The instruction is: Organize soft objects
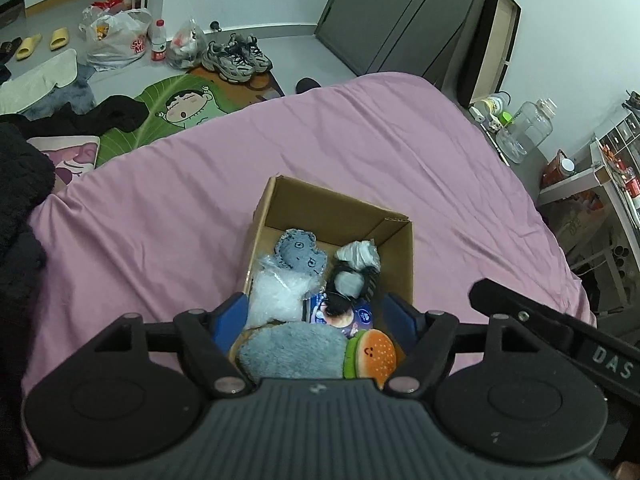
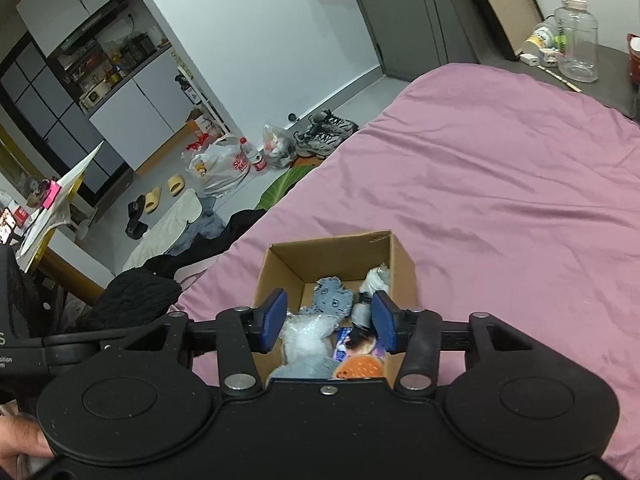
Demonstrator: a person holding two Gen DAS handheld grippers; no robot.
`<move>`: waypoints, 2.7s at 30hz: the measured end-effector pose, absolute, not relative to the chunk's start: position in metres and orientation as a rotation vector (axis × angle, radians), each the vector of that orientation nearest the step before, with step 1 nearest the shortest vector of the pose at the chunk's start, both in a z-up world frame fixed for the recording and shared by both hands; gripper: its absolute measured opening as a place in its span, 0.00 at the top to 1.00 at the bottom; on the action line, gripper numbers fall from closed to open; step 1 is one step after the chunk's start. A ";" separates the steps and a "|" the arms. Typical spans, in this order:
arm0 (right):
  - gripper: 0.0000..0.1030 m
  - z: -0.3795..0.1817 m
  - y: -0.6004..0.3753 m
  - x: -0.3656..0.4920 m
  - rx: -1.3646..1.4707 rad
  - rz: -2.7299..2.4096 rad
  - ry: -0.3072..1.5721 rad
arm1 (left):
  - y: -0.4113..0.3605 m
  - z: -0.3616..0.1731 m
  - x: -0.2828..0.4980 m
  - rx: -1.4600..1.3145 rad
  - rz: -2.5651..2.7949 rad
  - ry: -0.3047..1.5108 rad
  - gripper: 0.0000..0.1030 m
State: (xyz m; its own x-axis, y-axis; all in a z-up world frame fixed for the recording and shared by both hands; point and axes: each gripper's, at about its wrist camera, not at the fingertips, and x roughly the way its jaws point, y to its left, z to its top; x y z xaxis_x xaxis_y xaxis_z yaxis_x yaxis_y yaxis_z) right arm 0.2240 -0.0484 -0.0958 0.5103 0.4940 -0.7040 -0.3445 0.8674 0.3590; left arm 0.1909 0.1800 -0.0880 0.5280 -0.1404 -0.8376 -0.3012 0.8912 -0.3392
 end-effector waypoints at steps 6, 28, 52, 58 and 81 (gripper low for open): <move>0.43 -0.087 -0.073 0.214 0.200 0.484 0.884 | 0.166 -0.075 0.184 -0.466 0.097 0.992 0.22; 0.00 -0.075 -0.169 0.152 0.211 0.397 0.799 | 0.080 -0.047 0.124 -0.263 0.085 0.912 0.09; 0.00 -0.058 -0.214 0.085 0.161 0.350 0.730 | 0.035 -0.013 0.059 -0.149 0.048 0.840 0.09; 0.00 -0.056 -0.219 0.077 0.149 0.330 0.734 | 0.033 -0.006 0.048 -0.146 0.052 0.822 0.09; 0.00 -0.039 -0.237 0.034 0.137 0.348 0.670 | 0.024 0.013 0.007 -0.130 0.040 0.769 0.08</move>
